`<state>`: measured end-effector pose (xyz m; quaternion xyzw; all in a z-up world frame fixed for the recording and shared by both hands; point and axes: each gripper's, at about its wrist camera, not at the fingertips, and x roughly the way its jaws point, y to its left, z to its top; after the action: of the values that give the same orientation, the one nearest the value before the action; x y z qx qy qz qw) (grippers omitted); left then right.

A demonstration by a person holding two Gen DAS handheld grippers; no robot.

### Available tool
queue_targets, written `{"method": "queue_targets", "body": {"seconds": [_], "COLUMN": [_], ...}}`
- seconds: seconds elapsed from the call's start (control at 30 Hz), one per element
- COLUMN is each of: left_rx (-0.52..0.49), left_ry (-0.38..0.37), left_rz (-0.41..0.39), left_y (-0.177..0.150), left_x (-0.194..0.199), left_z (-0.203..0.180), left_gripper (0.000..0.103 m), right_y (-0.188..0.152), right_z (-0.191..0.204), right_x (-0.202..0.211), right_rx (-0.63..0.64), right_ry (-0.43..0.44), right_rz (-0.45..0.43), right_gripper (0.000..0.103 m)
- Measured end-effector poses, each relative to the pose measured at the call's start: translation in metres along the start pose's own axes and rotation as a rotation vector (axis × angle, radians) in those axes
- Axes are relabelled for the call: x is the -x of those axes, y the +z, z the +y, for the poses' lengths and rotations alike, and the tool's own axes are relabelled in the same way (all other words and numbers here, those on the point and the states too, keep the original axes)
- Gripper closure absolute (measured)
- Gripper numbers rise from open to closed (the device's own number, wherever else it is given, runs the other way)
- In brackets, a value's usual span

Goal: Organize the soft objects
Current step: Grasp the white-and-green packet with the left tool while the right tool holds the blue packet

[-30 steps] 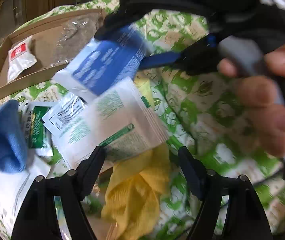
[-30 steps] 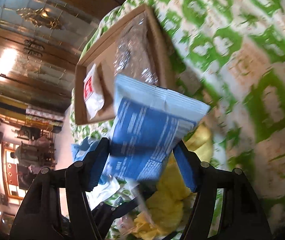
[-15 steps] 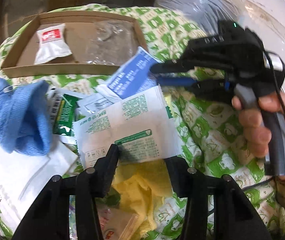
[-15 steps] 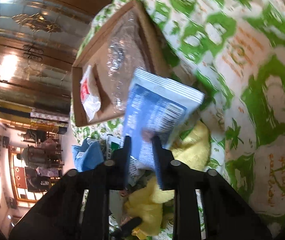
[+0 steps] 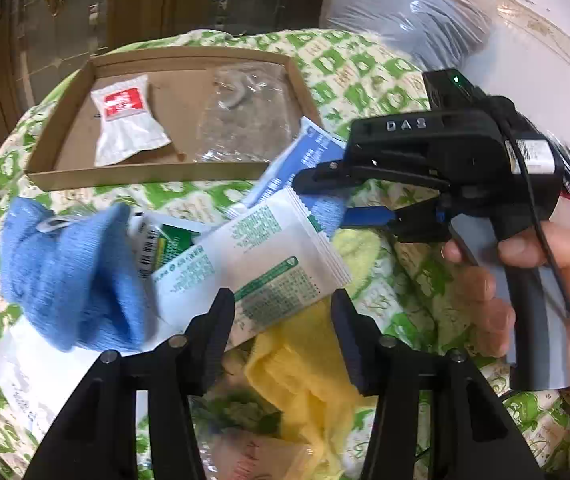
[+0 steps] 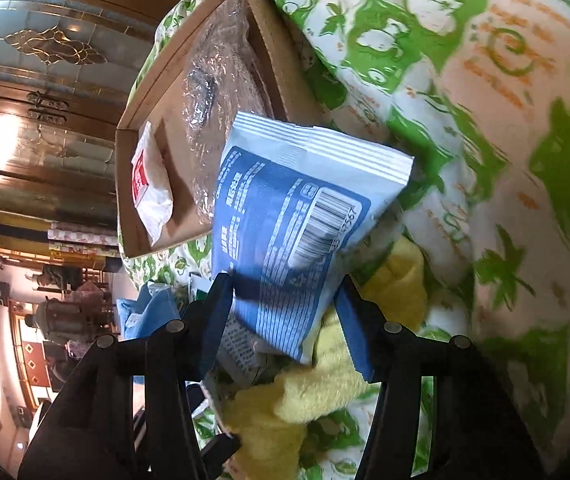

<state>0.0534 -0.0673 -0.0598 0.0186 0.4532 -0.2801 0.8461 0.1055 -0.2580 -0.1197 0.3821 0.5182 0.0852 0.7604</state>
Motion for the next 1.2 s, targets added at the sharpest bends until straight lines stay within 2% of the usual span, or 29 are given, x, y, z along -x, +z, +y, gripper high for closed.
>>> {"method": "queue_targets", "body": {"seconds": [0.2, 0.3, 0.47, 0.67, 0.8, 0.9, 1.0, 1.17, 1.2], "left_rx": [0.048, 0.038, -0.087, -0.334, -0.460, -0.476, -0.500, -0.527, -0.527], "left_ry": [0.026, 0.037, 0.041, 0.093, 0.040, 0.018, 0.024, 0.030, 0.037], "left_rz": [0.009, 0.032, 0.097, 0.180, 0.249, 0.286, 0.301, 0.297, 0.279], "left_y": [0.001, 0.003, 0.003, 0.014, 0.014, 0.015, 0.020, 0.025, 0.024], "left_x": [0.005, 0.002, -0.006, -0.024, -0.034, -0.047, -0.062, -0.079, -0.080], "left_z": [0.023, 0.028, 0.018, 0.001, -0.001, 0.003, 0.005, -0.004, -0.006], "left_gripper": [0.051, 0.051, 0.049, 0.039, 0.033, 0.032, 0.023, 0.024, 0.031], "right_y": [0.001, 0.000, 0.000, 0.001, 0.001, 0.001, 0.002, 0.002, 0.002], "right_z": [0.005, 0.007, 0.006, 0.002, 0.001, 0.001, 0.001, 0.002, 0.003], "right_x": [-0.005, -0.003, -0.003, -0.006, -0.007, -0.009, -0.010, -0.016, -0.017], "right_rx": [0.058, 0.075, 0.065, 0.053, 0.047, 0.044, 0.047, 0.051, 0.056], "right_ry": [-0.013, -0.016, -0.008, 0.004, 0.006, 0.011, 0.013, 0.039, 0.038], "right_rz": [-0.020, -0.025, -0.021, -0.008, -0.004, 0.003, 0.009, 0.025, 0.024], "right_gripper": [0.058, 0.060, 0.060, 0.060, 0.060, 0.060, 0.060, 0.060, 0.060]}}
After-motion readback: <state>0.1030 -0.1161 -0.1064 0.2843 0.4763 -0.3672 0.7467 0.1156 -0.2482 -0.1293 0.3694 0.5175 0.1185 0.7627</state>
